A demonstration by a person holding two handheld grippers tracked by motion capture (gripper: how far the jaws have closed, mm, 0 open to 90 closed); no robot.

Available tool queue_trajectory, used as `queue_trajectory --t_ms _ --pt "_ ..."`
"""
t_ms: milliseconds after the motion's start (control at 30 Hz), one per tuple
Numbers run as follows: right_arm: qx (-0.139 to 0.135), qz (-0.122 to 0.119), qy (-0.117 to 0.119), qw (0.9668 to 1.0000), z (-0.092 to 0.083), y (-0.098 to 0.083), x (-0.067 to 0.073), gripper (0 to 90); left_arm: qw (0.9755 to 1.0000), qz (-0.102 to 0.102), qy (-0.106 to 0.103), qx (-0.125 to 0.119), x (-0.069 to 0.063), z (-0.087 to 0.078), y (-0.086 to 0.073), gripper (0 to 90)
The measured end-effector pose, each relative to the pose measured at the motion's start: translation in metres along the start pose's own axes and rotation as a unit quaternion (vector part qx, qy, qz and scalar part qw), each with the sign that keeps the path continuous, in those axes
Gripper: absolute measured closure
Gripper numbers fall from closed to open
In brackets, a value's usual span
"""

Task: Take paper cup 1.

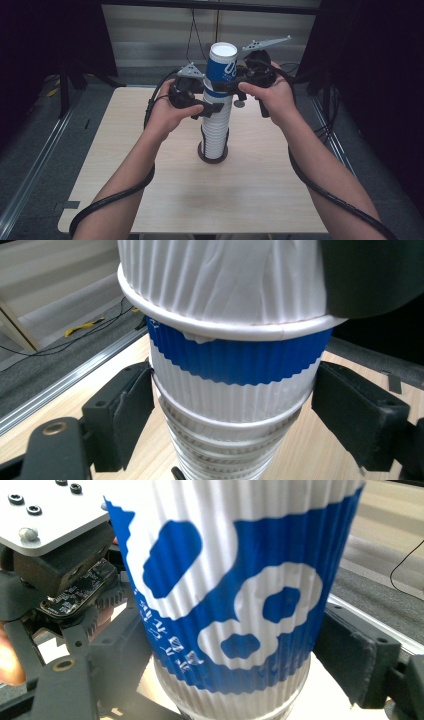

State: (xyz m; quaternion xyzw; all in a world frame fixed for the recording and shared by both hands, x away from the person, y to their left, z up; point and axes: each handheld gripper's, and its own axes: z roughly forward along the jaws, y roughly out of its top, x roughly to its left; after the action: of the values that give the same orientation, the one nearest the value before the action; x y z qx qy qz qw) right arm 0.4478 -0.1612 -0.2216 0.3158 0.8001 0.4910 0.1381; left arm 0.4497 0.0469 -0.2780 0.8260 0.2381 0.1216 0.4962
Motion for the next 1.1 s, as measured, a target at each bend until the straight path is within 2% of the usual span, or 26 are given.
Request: queue_trajectory --t_ms 333,1100 --pt "-0.004 0.004 0.009 0.9999 -0.008 0.008 -0.002 19.3 1.0 -0.008 -0.001 -0.001 0.002 0.0 0.0 17.4" --pt "-0.022 0.005 0.007 0.9997 -0.02 0.021 -0.003 19.1 0.9999 -0.015 -0.005 0.0 0.002 -0.001 -0.002 18.2"
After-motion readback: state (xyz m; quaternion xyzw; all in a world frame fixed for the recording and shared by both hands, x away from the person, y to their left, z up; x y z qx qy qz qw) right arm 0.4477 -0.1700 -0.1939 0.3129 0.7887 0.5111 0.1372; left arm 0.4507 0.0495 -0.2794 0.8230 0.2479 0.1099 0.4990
